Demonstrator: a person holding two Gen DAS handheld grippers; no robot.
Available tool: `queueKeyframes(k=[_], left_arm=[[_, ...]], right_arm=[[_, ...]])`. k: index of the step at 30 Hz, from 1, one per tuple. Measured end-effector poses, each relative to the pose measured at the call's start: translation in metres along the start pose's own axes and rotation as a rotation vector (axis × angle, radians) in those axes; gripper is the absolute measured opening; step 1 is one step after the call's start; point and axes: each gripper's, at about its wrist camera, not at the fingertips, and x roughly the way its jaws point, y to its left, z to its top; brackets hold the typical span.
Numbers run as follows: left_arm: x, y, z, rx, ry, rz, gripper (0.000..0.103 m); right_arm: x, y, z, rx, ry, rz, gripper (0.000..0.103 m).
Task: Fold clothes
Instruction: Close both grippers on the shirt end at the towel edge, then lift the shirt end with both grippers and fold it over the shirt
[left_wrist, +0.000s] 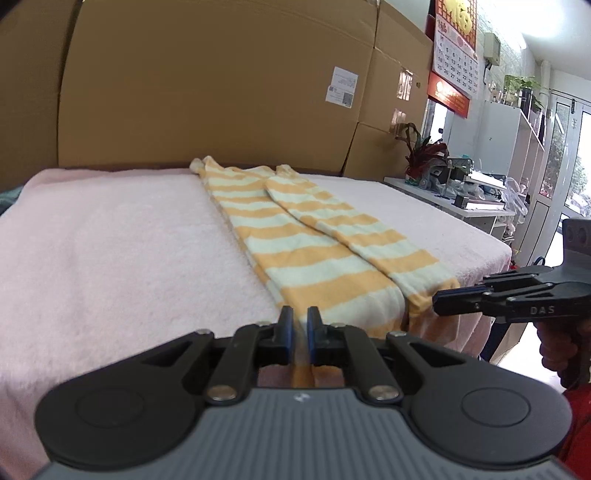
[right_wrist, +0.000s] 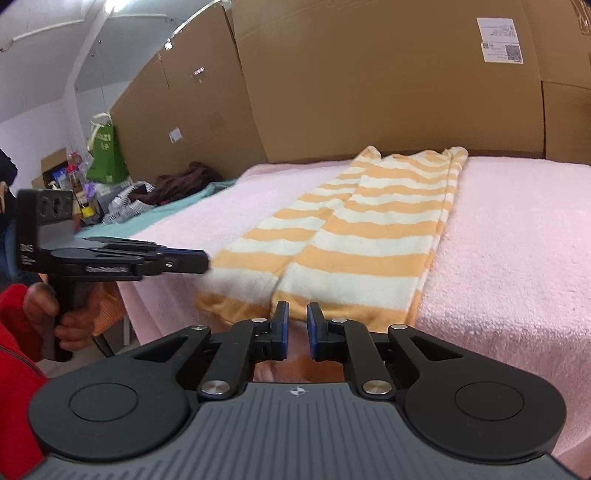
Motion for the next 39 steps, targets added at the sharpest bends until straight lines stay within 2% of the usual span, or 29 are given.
queueKeyframes(k=[3, 6, 8, 9, 13, 16, 21, 24, 27, 28, 30, 32, 39], left_arm=[[-0.005, 0.002, -0.011, -0.024, 0.031, 0.032, 0.004], [-0.004, -0.004, -0.016, 0.018, 0.031, 0.0, 0.006], [-0.001, -0.011, -0.018, 0.082, 0.027, -0.02, 0.023], [0.002, -0.013, -0.019, 0.119, 0.031, -0.026, 0.025], [0.015, -0.005, -0.022, 0.184, 0.081, -0.054, 0.025], [0.022, 0.007, -0.022, 0.166, 0.121, -0.071, 0.025], [0.031, 0.014, -0.015, 0.167, 0.145, -0.138, 0.027], [0.037, 0.014, -0.011, 0.181, 0.165, -0.188, 0.027], [0.041, 0.012, -0.008, 0.186, 0.193, -0.261, 0.03], [0.042, 0.012, -0.007, 0.192, 0.202, -0.283, 0.031], [0.046, 0.012, -0.008, 0.216, 0.215, -0.304, 0.032], [0.05, 0.013, -0.008, 0.231, 0.228, -0.32, 0.025], [0.051, 0.023, -0.004, 0.167, 0.258, -0.387, 0.025]], right_arm=[[-0.006, -0.004, -0.003, -0.006, -0.001, -0.007, 0.007], [-0.012, -0.007, -0.007, -0.011, -0.003, -0.014, 0.012], [-0.015, -0.01, -0.009, -0.015, -0.004, -0.019, 0.012], [-0.017, -0.011, -0.01, -0.017, -0.004, -0.021, 0.012], [-0.027, -0.018, -0.017, -0.041, 0.019, -0.032, 0.015], [-0.03, -0.023, -0.022, -0.065, 0.039, -0.031, 0.022], [-0.025, -0.037, -0.026, -0.058, 0.058, -0.015, 0.025], [-0.023, -0.045, -0.023, -0.05, 0.066, 0.014, 0.029], [-0.02, -0.053, -0.021, -0.042, 0.075, 0.043, 0.045], [-0.02, -0.055, -0.019, -0.045, 0.076, 0.055, 0.047], [-0.017, -0.058, -0.016, -0.056, 0.078, 0.081, 0.047], [-0.009, -0.065, -0.014, -0.038, 0.085, 0.119, 0.047], [0.01, -0.086, -0.011, 0.01, 0.13, 0.263, 0.046]])
